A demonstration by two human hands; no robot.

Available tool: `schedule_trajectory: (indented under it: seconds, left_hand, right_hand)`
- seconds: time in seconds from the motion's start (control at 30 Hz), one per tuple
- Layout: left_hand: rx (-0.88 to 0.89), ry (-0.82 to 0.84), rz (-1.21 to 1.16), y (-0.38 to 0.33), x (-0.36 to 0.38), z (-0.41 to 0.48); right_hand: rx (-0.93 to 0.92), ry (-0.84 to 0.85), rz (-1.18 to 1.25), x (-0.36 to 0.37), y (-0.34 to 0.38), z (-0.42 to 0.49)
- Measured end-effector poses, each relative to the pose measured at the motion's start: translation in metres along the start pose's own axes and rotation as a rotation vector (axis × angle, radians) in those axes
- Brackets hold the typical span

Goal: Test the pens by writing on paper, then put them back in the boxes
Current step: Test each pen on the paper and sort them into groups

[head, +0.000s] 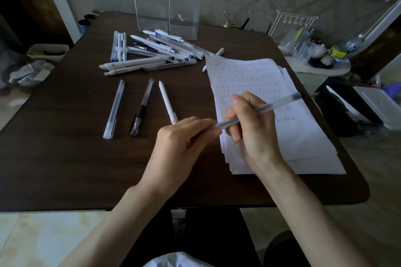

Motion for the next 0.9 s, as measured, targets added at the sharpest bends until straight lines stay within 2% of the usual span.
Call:
schedule_trajectory:
  seconds: [0.1, 0.23, 0.3, 0.37, 0.4, 0.57, 0.73, 0.83, 0.9]
  left_hand:
    - [-0.156, 0.017, -0.122, 0.007, -0.003, 0.005]
    - [-0.393, -0.178, -0.649, 0.029, -0.024, 0.025]
    - [-0.435, -0.220, -0.783, 0.040, -0.040, 0.041]
    - [-0.479, -0.168, -0.624, 0.047, -0.053, 0.058]
    - [-0.497, -0.133, -0.492, 0.050, -0.056, 0.066]
    - [-0.509, 0.055, 0.153, 0.072, -0.042, 0.094]
    - [-0.425, 0.130, 0.679, 0.077, -0.023, 0.091]
    - [-0.318, 0.270, 0.875, 0.070, -0.010, 0.071]
    - [-0.306, 0.359, 0.889, 0.071, -0.005, 0.060]
  right_hand:
    - [0.018, 0.176, -0.096, 0.007, 0.005, 0.010]
    - [0.007, 0.464, -0.211, 0.017, 0.017, 0.024]
    - [-0.031, 0.613, -0.470, 0.018, 0.016, 0.030]
    - [-0.116, 0.687, -0.798, 0.014, 0.007, 0.044]
    - [-0.126, 0.663, -0.885, 0.011, 0.001, 0.054]
    - [0.041, 0.338, -0.907, -0.005, -0.025, 0.124]
    - [0.171, 0.148, -1.024, -0.013, -0.058, 0.188]
    - [0.289, 0.019, -1.068, -0.021, -0.068, 0.217]
    - [0.370, -0.050, -1.109, -0.027, -0.076, 0.228]
Point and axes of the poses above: each hand's wrist, its own z-axis towards the middle knuckle, its own x-axis out of the palm, y = z × x, the point moved 5 cm from there along z, towards the middle knuckle, and after that the axes turned 4 degrees about -x, right-handed, at the moved point
